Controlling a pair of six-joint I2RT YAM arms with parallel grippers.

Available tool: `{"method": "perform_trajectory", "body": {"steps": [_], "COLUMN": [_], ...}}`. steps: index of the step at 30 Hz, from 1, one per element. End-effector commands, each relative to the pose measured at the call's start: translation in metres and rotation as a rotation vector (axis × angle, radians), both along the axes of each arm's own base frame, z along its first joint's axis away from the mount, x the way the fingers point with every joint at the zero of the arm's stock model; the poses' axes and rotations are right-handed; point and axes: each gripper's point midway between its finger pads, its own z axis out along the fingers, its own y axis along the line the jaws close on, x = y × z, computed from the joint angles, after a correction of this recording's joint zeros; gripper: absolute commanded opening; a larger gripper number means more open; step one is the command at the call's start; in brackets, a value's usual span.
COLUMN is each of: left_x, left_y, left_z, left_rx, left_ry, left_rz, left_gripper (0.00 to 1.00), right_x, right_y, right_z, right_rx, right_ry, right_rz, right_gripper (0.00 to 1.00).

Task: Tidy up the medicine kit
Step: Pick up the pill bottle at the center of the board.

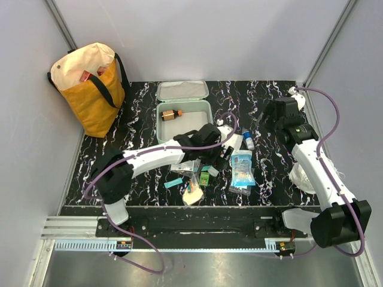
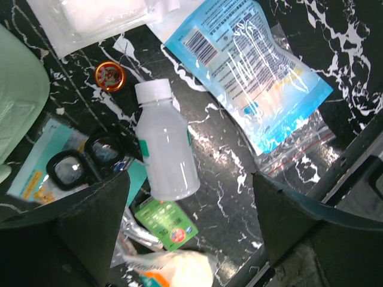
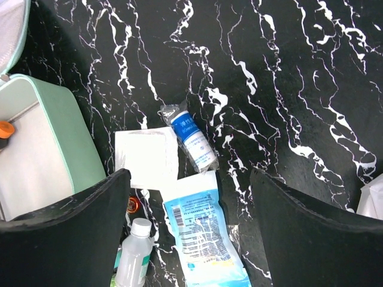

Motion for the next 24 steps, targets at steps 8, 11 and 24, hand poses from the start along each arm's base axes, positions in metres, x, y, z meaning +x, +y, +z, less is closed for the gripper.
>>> {"method": "perform_trajectory", "body": {"steps": [8, 11, 24], "left_x": [0.012, 0.016, 0.021], "left_y": [-0.023, -0.027, -0.027], "left_z": [-0.03, -0.037, -0.065], "left_rx": [0.018, 0.03, 0.129], "left_ry": [0.063, 0.065, 0.049], "left_rz": [0.065, 0.077, 0.078], "left_gripper": [0.8, 0.78, 0.71], "right_x": [-0.005, -0.007, -0.009], "right_y": [-0.007, -0.005, 0.0], "right_z": [0.002, 0.0, -0.01], "right_rx": [0.002, 0.009, 0.02], "right_ry": [-0.021, -0.014, 0.007], "right_rz": [-0.03, -0.022, 0.0], "right_gripper": [0.87, 0.87, 0.87]}}
